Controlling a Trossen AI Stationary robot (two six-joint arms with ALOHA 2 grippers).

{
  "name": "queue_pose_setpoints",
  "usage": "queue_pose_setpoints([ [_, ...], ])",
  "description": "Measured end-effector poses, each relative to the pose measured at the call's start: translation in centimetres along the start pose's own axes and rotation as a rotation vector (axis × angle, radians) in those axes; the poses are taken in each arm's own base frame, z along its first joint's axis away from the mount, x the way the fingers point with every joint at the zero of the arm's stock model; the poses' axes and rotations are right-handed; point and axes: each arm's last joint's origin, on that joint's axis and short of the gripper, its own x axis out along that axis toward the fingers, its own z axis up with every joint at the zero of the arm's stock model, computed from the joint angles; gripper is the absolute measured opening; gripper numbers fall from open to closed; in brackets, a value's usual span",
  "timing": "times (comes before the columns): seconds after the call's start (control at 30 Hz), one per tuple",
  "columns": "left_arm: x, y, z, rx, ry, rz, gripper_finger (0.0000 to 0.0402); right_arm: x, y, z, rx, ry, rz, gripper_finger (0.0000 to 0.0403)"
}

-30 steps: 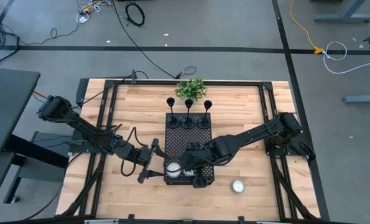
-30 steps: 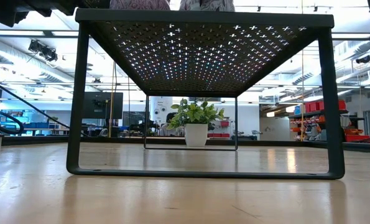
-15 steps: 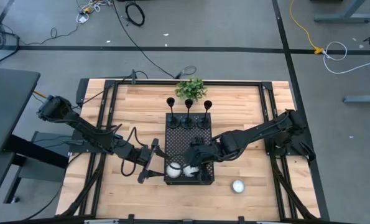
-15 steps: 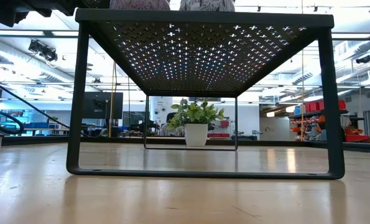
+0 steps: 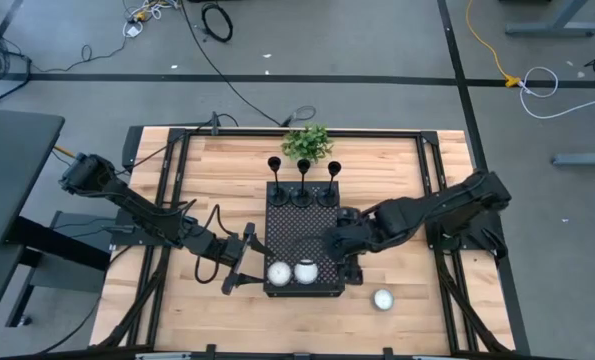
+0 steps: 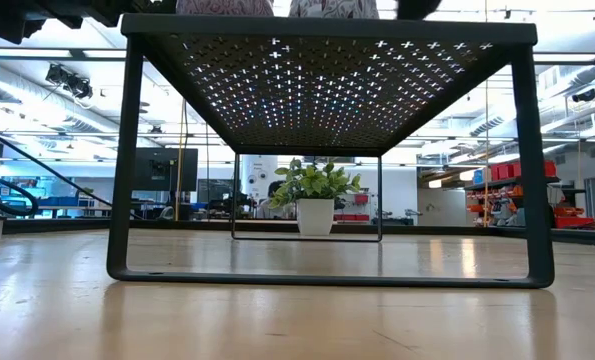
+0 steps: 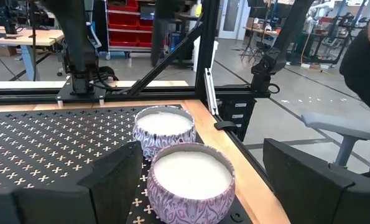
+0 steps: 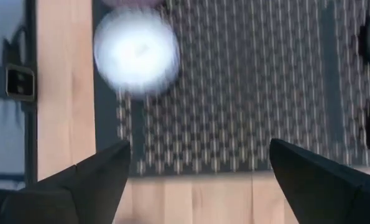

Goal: Pick & Place candle stick holders
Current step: Put the blue candle on the shelf

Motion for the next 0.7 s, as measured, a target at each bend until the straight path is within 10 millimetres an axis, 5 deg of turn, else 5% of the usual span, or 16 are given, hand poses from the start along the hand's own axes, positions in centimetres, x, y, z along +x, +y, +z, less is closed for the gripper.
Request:
queue_pose_setpoints([
  [0.3,0.0,0.0,0.0,-0.002,0.001,0.0,0.033,-1.6,1.1,-3.4,0.154,0.213,-0.07,0.0378],
  [0.7,0.0,0.0,0.0,-0.018,0.001,0.0,0.033,-1.5,5.1,-7.2,0.33,0.311,-0.149,0.0378],
])
